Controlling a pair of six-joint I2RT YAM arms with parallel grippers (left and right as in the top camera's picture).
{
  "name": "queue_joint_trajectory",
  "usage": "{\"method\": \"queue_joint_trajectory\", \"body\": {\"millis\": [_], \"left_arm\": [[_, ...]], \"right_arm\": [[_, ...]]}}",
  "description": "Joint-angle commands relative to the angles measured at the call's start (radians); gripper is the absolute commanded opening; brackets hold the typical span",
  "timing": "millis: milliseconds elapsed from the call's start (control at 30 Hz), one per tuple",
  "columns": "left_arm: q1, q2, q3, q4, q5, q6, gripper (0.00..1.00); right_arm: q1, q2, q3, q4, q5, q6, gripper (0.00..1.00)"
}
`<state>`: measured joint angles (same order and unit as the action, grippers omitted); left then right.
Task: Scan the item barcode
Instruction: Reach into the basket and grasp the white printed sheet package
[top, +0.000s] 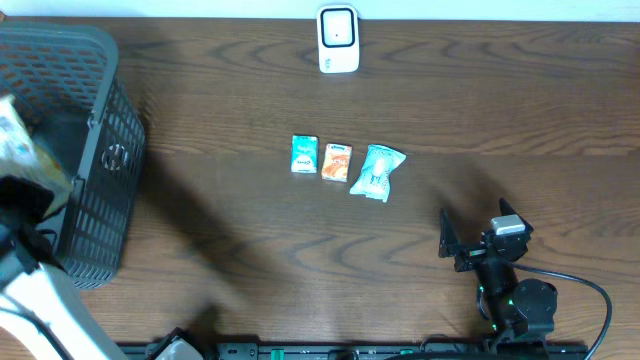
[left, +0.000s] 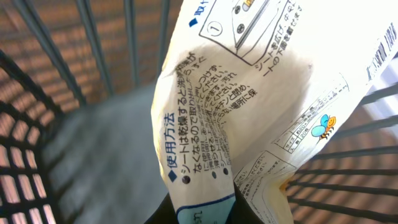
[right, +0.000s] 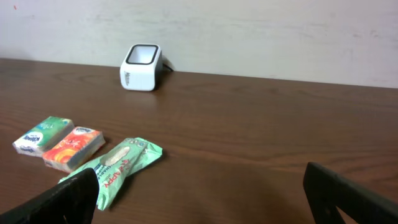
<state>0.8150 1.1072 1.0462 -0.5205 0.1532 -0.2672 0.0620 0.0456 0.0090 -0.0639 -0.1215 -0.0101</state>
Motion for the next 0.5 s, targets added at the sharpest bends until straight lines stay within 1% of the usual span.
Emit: {"method": "queue_joint_trajectory", "body": {"millis": [0, 133, 233, 333, 467], "left_arm": [[-0.003, -0.080, 0.086, 0.006, 0.052, -0.026, 0.07], [-0.009, -0.111, 0.215, -0.032, 0.130, -0.042, 0.07], [-0.049, -0.094, 0.343, -0.097, 0.135, -0.041, 0.07], [-0.126, -0.064, 0.458, -0.154, 0.135, -0.040, 0.07], [-0.253, -0.026, 0.546, -0.219, 0.135, -0.040, 0.07]], "right_arm": [[-0.006, -0.002, -0.003, -0.003, 0.004, 0.013, 0.99], [-0.006, -0.002, -0.003, -0.003, 0.004, 0.013, 0.99], [-0.006, -0.002, -0.003, -0.003, 0.004, 0.013, 0.99], [-0.006, -0.002, -0.003, -0.003, 0.004, 0.013, 0.99], [-0.006, -0.002, -0.003, -0.003, 0.004, 0.013, 0.99]]}}
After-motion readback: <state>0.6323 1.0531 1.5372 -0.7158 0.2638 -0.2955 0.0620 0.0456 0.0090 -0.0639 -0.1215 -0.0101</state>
